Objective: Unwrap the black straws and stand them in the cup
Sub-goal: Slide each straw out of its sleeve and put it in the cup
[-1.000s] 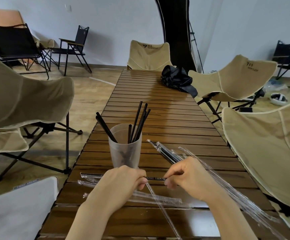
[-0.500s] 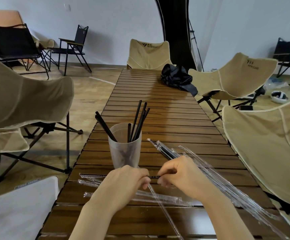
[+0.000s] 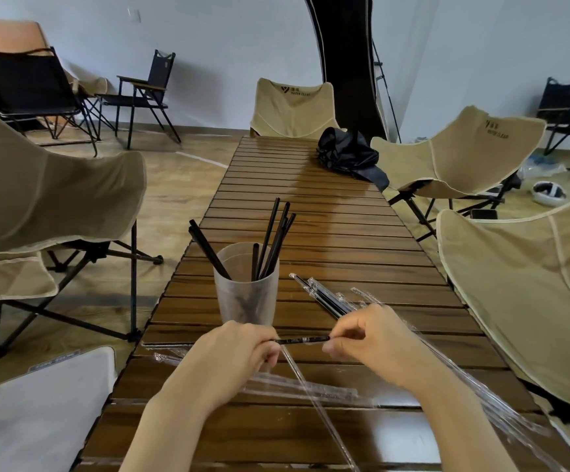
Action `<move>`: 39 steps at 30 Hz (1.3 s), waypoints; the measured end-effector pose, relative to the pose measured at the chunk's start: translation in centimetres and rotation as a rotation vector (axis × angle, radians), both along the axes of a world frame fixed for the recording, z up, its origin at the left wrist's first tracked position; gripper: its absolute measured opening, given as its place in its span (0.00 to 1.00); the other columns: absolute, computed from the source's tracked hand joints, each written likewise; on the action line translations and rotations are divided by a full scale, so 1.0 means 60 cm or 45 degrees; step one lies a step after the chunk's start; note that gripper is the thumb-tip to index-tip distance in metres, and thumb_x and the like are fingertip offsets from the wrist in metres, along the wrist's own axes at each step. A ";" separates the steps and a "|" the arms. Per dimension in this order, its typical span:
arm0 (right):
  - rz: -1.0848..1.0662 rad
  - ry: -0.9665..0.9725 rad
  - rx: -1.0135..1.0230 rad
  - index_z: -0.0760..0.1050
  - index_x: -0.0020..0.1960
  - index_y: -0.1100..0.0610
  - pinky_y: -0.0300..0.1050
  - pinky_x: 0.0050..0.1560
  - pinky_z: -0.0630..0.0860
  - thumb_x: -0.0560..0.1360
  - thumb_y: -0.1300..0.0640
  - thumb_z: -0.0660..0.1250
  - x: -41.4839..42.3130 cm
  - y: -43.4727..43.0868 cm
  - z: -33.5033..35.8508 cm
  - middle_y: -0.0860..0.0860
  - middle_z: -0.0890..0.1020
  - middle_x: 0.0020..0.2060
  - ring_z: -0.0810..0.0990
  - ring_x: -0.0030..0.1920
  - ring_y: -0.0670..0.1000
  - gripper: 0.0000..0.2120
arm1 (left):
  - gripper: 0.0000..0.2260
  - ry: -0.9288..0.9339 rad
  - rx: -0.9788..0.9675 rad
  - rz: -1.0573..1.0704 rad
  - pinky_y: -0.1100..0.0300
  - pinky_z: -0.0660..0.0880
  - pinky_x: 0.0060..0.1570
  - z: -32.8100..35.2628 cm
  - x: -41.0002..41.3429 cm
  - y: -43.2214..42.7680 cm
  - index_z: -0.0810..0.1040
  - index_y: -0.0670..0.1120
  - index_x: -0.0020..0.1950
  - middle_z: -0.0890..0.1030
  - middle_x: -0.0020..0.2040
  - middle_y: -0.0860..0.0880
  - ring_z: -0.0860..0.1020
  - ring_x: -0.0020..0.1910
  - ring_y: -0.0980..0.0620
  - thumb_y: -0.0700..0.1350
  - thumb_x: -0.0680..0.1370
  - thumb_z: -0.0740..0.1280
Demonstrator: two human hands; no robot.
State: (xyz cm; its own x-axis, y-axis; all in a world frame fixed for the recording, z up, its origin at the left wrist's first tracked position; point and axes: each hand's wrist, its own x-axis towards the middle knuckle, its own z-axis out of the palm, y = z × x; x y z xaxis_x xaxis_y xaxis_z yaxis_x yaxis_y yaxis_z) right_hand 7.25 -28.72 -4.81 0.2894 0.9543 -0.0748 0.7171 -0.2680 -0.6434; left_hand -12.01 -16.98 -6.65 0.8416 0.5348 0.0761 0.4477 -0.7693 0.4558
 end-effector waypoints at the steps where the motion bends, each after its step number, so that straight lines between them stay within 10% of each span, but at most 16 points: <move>1: -0.006 0.010 0.014 0.82 0.40 0.47 0.29 0.34 0.71 0.73 0.50 0.71 0.000 0.000 0.000 0.42 0.81 0.31 0.79 0.34 0.37 0.04 | 0.16 0.004 -0.004 -0.011 0.71 0.68 0.35 0.000 0.001 0.000 0.71 0.57 0.35 0.74 0.31 0.57 0.74 0.33 0.63 0.50 0.82 0.56; 15: 0.151 -0.149 -0.026 0.81 0.33 0.51 0.31 0.34 0.72 0.74 0.60 0.67 -0.025 0.014 -0.017 0.40 0.78 0.25 0.79 0.32 0.37 0.12 | 0.12 0.076 0.117 -0.082 0.63 0.76 0.44 0.003 0.016 -0.017 0.76 0.52 0.44 0.79 0.39 0.54 0.78 0.40 0.58 0.52 0.82 0.57; 26: 0.075 0.160 0.018 0.80 0.49 0.44 0.33 0.41 0.78 0.73 0.56 0.72 -0.015 0.008 0.001 0.38 0.83 0.33 0.82 0.35 0.38 0.08 | 0.15 0.001 -0.106 -0.021 0.66 0.72 0.39 -0.001 -0.002 0.004 0.73 0.58 0.34 0.78 0.33 0.57 0.77 0.37 0.62 0.51 0.81 0.57; 39: -0.006 0.060 0.033 0.78 0.37 0.47 0.31 0.37 0.77 0.76 0.62 0.67 0.011 -0.009 0.000 0.43 0.81 0.28 0.82 0.33 0.40 0.13 | 0.13 -0.073 -0.170 -0.059 0.69 0.72 0.39 -0.006 -0.004 0.009 0.78 0.57 0.39 0.76 0.30 0.58 0.77 0.36 0.61 0.52 0.81 0.58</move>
State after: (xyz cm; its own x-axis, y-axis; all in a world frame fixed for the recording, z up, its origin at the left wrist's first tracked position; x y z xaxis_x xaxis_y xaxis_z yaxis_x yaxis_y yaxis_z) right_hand 7.93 -29.23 -4.83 0.2904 0.9547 -0.0640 0.6845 -0.2540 -0.6834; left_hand -12.28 -16.43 -7.04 0.8619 0.5041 0.0557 0.3833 -0.7195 0.5791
